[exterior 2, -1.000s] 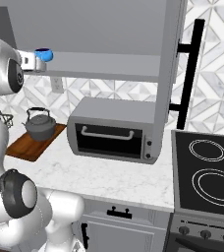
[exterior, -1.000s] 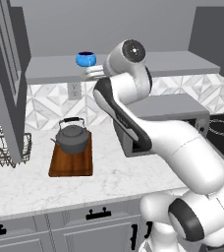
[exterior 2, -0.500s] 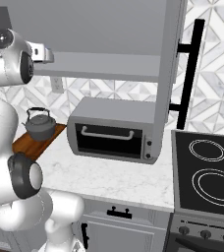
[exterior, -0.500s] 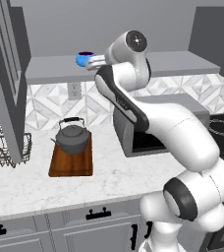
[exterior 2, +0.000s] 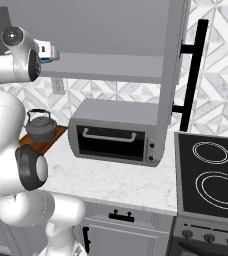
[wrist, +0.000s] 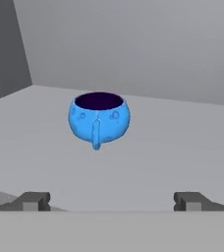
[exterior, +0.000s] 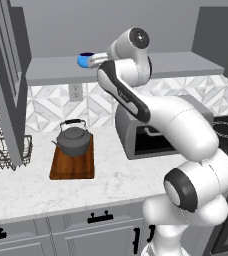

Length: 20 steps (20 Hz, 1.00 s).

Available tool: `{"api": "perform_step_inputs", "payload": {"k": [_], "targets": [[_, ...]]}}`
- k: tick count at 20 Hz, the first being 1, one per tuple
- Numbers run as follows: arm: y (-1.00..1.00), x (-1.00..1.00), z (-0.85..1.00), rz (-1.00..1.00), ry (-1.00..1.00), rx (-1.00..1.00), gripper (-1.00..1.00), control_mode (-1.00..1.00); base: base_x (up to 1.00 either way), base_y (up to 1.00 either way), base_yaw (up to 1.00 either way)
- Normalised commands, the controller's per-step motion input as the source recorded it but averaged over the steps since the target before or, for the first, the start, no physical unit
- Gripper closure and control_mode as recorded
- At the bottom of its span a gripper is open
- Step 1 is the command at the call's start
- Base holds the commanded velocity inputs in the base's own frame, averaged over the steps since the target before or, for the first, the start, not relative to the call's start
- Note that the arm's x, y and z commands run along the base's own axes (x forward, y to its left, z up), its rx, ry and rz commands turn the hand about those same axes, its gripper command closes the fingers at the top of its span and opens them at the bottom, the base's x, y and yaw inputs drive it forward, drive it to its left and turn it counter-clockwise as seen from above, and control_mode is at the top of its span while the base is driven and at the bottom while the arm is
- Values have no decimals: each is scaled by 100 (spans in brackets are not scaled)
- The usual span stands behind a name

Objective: Pick the kettle from the counter and place it on the tray. Then pick the mug from the cabinet and place it on the tray. Then close the cabinet doors.

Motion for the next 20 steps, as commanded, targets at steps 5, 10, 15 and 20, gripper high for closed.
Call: {"api": "perform_step_inputs", "payload": {"k": [5, 10, 15, 20], "targets": [[6, 24, 0, 0, 0, 0, -100, -100, 0, 0, 0], [16, 14, 0, 0, 0, 0, -100, -100, 0, 0, 0], [20, 7, 0, 0, 0, 0, -100, -100, 0, 0, 0], [12, 17, -1, 0, 0, 0, -100, -100, 0, 0, 0]]}}
